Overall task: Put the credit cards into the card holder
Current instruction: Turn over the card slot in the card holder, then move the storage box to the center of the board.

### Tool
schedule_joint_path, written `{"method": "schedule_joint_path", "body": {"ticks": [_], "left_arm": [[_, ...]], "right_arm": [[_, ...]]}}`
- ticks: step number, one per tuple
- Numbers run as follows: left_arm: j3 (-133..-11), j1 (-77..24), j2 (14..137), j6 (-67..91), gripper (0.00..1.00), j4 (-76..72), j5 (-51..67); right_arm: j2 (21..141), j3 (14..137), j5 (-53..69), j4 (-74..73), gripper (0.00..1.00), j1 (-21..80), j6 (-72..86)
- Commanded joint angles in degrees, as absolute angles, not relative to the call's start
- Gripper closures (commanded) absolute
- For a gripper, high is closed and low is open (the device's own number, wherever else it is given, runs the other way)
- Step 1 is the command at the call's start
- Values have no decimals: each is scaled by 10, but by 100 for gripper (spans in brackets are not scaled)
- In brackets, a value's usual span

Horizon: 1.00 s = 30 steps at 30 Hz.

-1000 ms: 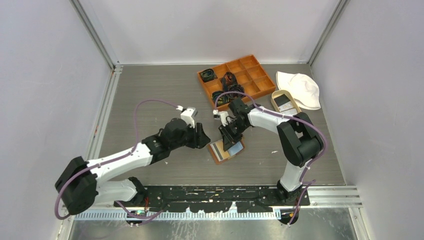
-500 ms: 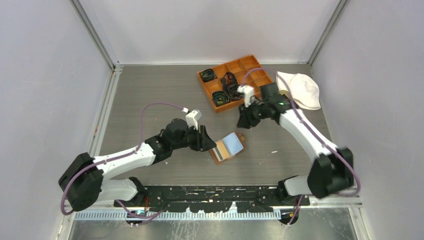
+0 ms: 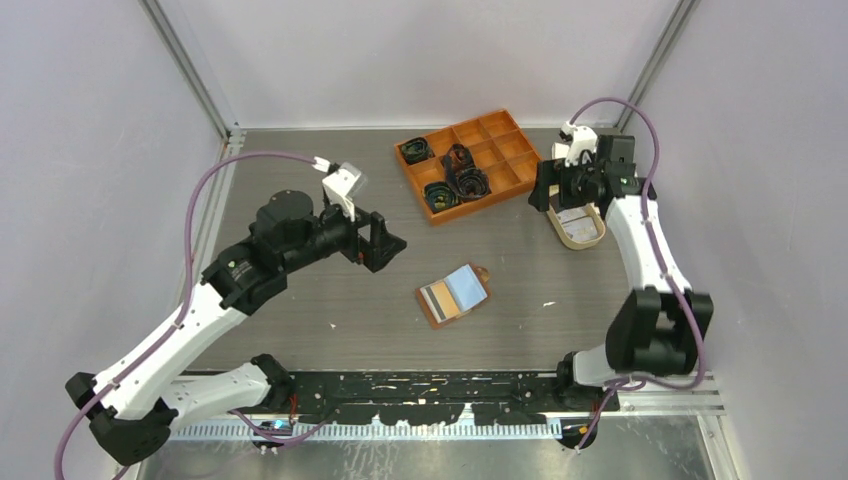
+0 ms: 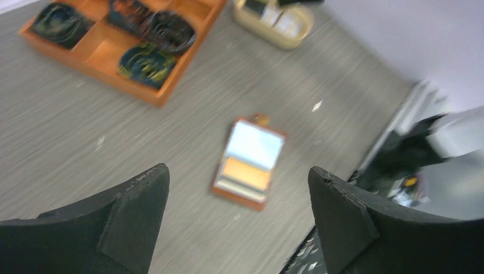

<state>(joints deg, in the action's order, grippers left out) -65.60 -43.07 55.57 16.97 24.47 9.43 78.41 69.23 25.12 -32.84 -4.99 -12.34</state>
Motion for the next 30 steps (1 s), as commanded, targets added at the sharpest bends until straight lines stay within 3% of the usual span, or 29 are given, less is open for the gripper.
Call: {"method": "schedule_joint_path", "body": {"ticks": [1,3,6,11,19,30], "left_arm": [[-591,-436,559,45,10,330,-17],[-563,-433,547,14,19,329,-4],[-531,-433,505,18,22,310,-4],[-502,-434,466,19,26,283,47],[-502,-433,461,22,28,283,62],[-501,-425,461,22,28,283,60]], "right_arm": [[854,747,181,-358,9,-76,-108],[878,749,147,-352,26,-91,-109],[906,744,76,-335,53,-106,-130],[967,756,13,-342,82,-105,-166],[1050,778,11,-382,88,-105,-190],[1082,789,243,-514,88,-26,-235]]}}
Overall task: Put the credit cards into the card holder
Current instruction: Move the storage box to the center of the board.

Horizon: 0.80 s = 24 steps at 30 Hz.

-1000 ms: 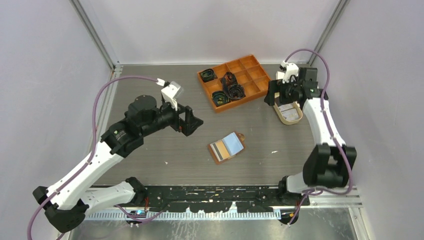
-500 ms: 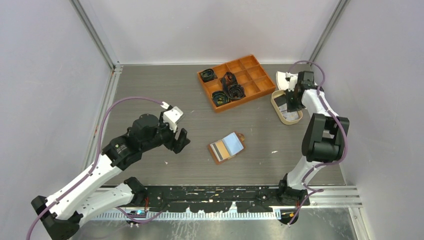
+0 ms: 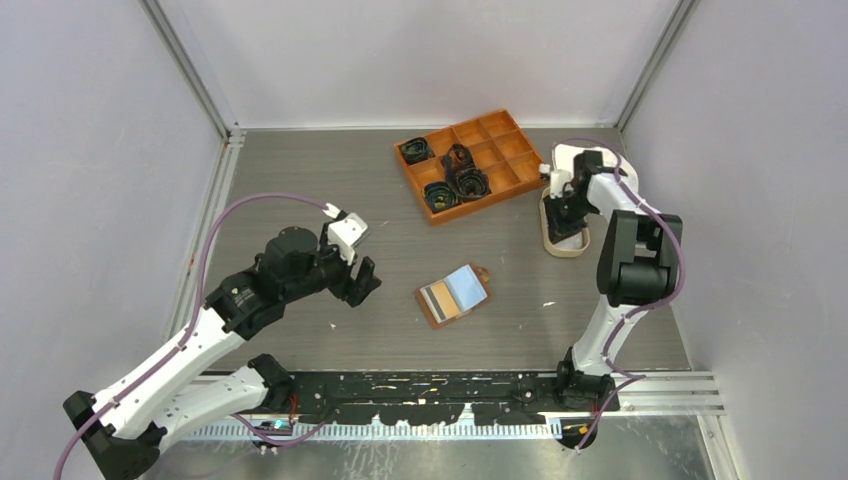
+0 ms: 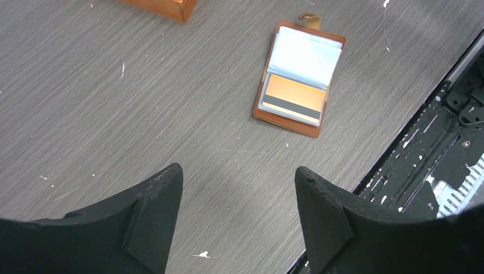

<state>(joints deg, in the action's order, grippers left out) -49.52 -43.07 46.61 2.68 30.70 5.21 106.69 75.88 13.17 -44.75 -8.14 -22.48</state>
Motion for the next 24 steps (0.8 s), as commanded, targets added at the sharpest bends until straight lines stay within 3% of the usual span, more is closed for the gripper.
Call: {"method": "schedule_joint_path", "body": {"ticks": [1,6,10,12,16,24], "left_arm": [[-501,-424,462,22,28,284,61],[-501,-415,465,20,28,285,59],[-501,-403,469,21,29,285,59],[-502,-396,470,22,29,285,60],[-500,-391,469,22,29,282,62],[-499,-391,473,21,29,282,65]], "right_arm": [[1084,791,264,-510,88,-16,-218],[1096,803,343,-490,87,26,-158],[1073,805,337,-498,86,25,-183],[1044,794,338,-492,81,19,-205],[1014,769,327,-463,58,8,-215],[1072,791,265,-469,52,-34,-213]]}}
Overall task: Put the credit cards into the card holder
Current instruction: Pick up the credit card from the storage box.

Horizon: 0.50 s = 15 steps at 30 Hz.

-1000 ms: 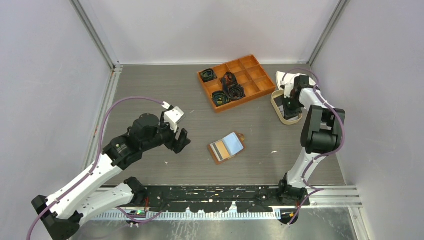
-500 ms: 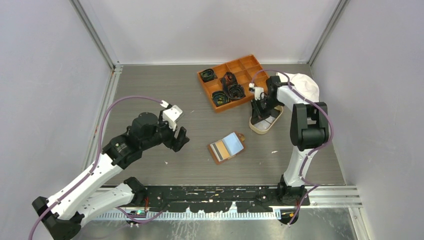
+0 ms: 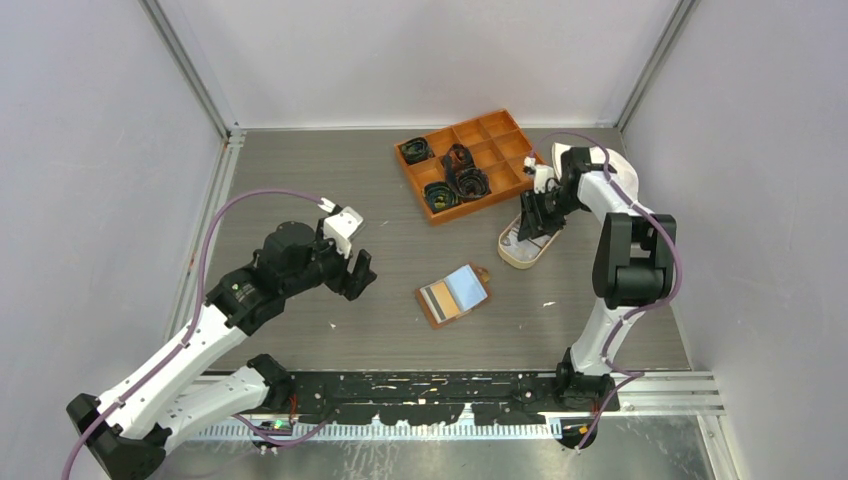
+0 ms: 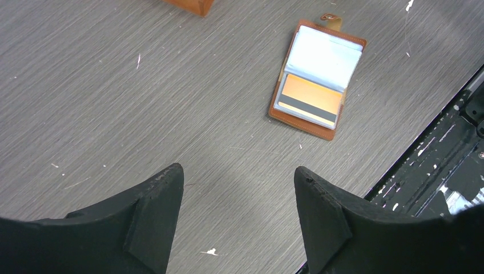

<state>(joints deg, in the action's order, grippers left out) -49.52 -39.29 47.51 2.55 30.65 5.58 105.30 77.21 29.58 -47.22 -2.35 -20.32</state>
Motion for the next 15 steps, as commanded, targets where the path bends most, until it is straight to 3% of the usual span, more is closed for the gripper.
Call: {"method": "schedule_joint_path", "body": {"ticks": [1,7,15], "left_arm": [[-499,-390,474,22,29,281,64],[-499,-390,475,23,29,281,69],[-499,-390,473,24,30,281,75]], "right_arm": [[1078,793,262,-471,51,-35,-213],[1107,807,271,-496,48,-36,-220],[1122,826,325,-556,52,-36,-241]]}}
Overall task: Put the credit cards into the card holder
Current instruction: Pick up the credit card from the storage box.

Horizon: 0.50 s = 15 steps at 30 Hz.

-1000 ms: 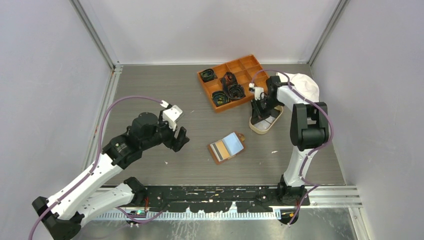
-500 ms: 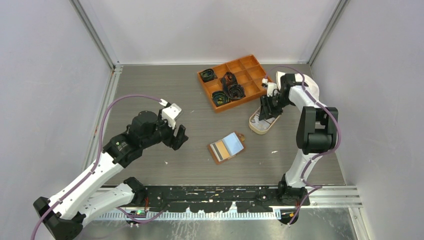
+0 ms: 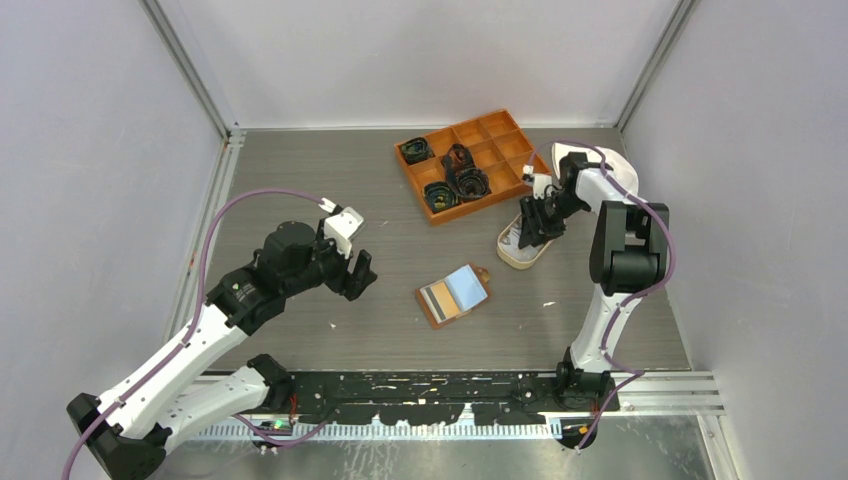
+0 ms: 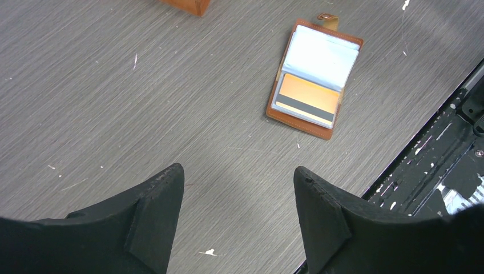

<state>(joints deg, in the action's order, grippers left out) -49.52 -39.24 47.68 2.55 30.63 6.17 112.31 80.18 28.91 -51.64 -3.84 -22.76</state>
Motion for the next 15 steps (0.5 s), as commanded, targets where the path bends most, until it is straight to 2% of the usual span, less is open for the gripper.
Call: {"method": "schedule_joint_path", "body": {"ticks": [1,10,15], "left_arm": [[-499,-390,473,25,30,281,75],[-499,-390,473,25,30,281,76],[-499,-389,475,24,30,281,76]], "right_arm": [[1119,825,325,-554,52,-36,-240],[1127,845,450,-619,57,-45,-242],[1141,841,472,-615,58,-49,-222]]}}
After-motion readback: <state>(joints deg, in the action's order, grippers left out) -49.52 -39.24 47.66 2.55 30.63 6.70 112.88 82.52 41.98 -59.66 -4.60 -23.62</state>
